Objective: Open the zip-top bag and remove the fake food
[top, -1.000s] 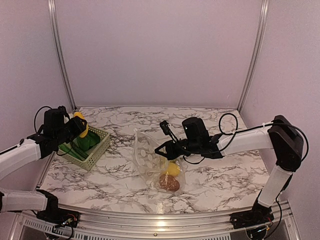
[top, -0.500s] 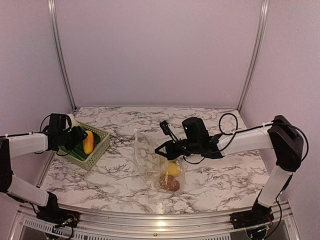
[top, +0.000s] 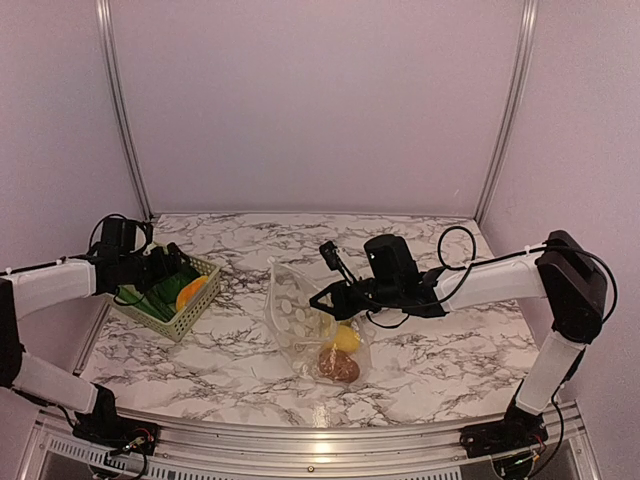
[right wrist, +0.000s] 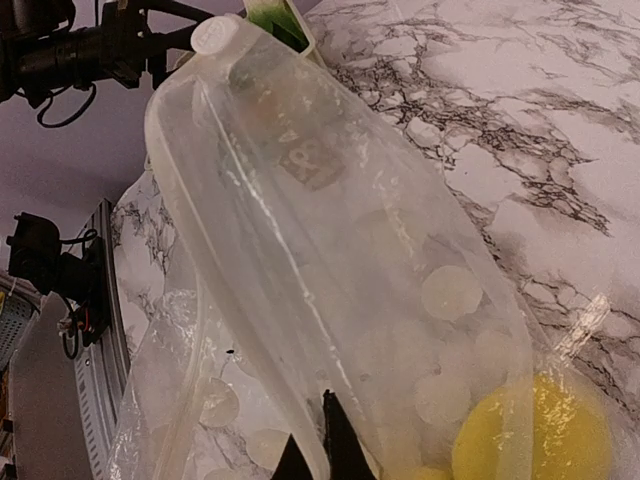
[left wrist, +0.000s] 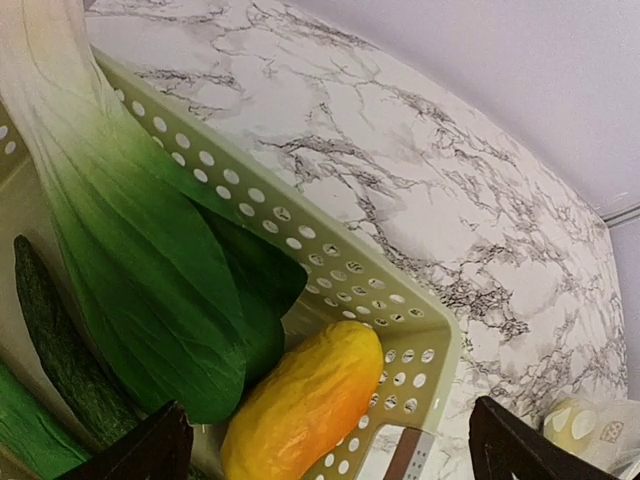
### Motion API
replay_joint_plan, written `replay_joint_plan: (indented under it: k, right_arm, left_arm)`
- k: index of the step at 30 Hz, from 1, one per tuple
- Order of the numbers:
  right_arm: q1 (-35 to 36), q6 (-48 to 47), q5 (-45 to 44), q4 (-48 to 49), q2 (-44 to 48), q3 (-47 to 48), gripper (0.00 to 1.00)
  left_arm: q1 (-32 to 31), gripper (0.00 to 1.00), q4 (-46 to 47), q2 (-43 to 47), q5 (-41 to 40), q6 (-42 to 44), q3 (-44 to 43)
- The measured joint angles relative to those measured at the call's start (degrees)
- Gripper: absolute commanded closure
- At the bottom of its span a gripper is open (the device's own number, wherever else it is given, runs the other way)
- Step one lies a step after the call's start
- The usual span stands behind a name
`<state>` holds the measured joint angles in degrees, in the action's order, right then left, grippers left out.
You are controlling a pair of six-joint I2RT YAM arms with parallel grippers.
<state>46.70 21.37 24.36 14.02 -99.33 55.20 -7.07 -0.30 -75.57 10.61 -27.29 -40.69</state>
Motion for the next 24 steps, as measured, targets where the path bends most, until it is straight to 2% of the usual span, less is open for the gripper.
replay_joint_plan:
  k: [3, 7, 12, 21, 24]
  right_arm:
    - [0.0, 0.0, 0.0, 0.0, 0.0, 0.0, 1.0]
    - [0.0, 0.0, 0.0, 0.0, 0.0, 0.0, 1.0]
    - [0.0, 0.0, 0.2, 0.0, 0.0, 0.0, 1.0]
    - [0.1, 0.0, 0.6, -1.4, 0.1, 1.4, 1.0]
    - [0.4, 0.0, 0.7, -2.1, 0.3, 2.7, 1.0]
  left_arm:
    - [-0.3, 0.01, 0.5, 5.0, 0.0, -0.4, 0.0]
    - [-0.5, 0.01, 5.7, 11.3, 2.9, -2.6, 2.1]
    - [-2.9, 0.01, 9.2, 12.4, 8.0, -4.3, 2.4]
    - [-24.5, 0.01, 9.1, 8.2, 9.3, -1.5, -1.3]
    - [-30.3, 0.08, 9.1, 6.3, 8.8, -0.7, -2.7]
